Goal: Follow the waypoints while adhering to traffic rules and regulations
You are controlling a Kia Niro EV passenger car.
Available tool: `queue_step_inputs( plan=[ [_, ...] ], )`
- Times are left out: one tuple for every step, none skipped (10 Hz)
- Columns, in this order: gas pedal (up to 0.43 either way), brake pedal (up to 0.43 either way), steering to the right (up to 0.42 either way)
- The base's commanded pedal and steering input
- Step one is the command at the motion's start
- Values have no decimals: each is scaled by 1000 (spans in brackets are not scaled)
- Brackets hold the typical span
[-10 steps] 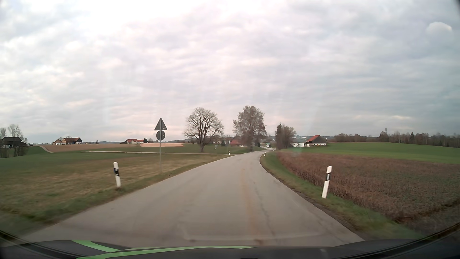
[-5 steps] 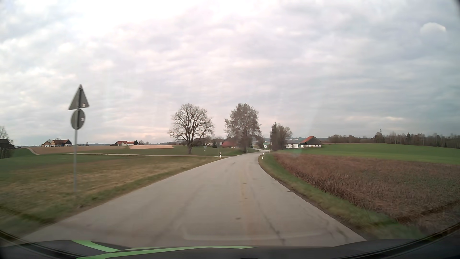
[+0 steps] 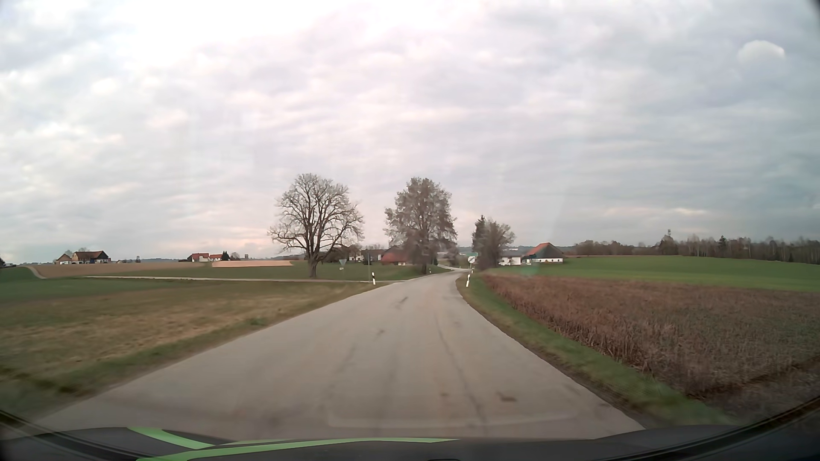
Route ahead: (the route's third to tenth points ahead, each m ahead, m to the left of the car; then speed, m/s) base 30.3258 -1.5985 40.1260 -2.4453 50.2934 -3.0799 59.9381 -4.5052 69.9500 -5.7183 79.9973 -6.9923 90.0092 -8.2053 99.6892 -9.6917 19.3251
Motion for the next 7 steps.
queue_step_inputs(
  plan=[
    [130,0,14],
    [150,0,14],
    [150,0,14],
    [150,0,14],
    [150,0,13],
    [150,0,12],
    [157,0,12]
  ],
)
